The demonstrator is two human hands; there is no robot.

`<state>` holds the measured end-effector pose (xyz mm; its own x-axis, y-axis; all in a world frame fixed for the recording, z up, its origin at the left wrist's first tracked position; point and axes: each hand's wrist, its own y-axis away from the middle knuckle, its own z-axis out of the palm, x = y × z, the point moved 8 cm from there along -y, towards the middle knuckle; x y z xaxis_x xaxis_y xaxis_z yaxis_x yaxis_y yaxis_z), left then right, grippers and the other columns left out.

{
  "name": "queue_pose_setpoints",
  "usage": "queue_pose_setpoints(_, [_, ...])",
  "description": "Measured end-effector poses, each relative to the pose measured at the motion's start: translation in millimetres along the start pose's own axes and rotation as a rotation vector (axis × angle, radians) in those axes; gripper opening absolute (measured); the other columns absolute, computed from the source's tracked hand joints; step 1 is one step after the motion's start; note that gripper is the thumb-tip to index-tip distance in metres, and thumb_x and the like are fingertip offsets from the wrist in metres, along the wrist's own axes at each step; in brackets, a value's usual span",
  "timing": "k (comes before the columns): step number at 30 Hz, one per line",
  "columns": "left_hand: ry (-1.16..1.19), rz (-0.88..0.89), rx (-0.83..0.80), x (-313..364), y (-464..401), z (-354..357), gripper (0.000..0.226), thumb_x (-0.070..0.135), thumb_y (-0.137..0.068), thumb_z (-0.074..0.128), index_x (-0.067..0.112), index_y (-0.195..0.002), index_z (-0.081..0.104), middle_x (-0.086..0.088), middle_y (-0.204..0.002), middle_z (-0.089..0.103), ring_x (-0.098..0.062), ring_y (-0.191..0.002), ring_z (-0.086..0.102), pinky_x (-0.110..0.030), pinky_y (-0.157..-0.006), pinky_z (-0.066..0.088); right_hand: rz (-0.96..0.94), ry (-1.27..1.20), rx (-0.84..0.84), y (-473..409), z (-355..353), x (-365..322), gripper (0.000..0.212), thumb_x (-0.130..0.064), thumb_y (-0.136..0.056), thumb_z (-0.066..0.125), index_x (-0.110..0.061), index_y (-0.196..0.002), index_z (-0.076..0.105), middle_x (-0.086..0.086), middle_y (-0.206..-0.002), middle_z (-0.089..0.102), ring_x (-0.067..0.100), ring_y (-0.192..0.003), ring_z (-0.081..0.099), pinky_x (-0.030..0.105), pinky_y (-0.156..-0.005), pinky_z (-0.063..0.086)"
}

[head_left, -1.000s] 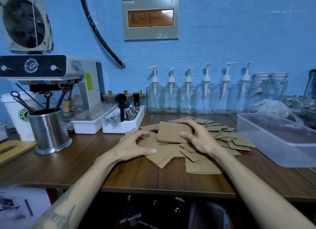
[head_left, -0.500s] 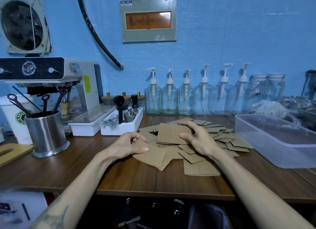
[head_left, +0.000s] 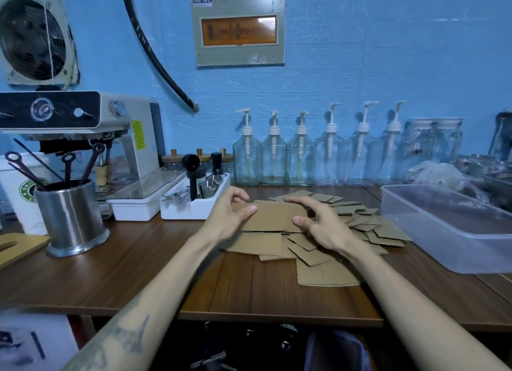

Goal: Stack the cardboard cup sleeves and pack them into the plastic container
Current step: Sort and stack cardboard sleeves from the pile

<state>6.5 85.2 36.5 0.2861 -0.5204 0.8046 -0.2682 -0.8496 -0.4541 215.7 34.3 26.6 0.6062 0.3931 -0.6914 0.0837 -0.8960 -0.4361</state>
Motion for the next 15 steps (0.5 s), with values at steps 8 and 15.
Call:
queue_pose_setpoints(8, [-0.174, 0.017, -0.092, -3, 1, 34, 0.077, 0.033, -0.086, 0.075, 0.029, -0.145, 0.026, -0.002, -0.145, 0.029, -0.014, -0.135, 0.034, -0.031, -0.112, 0.029, 0.03, -0.043, -0.086, 1, 12, 0, 0.071, 0.0, -0.079, 0.055, -0.05, -0.13, 0.05, -0.009, -0.135, 0.051, 0.006, -0.108, 0.055, 0.015, -0.079, 0.047])
queue_pose_setpoints(15, [-0.274, 0.117, -0.121, 2, -1, 40, 0.054, 0.035, -0.095, 0.062, 0.038, -0.144, 0.04, 0.002, -0.132, 0.048, -0.018, -0.13, 0.044, -0.04, -0.111, 0.035, -0.012, 0.123, -0.044, -4, 19, 1, 0.059, -0.035, -0.094, 0.061, -0.046, -0.145, 0.035, -0.007, -0.139, 0.046, 0.01, -0.131, 0.039, 0.033, -0.11, 0.031])
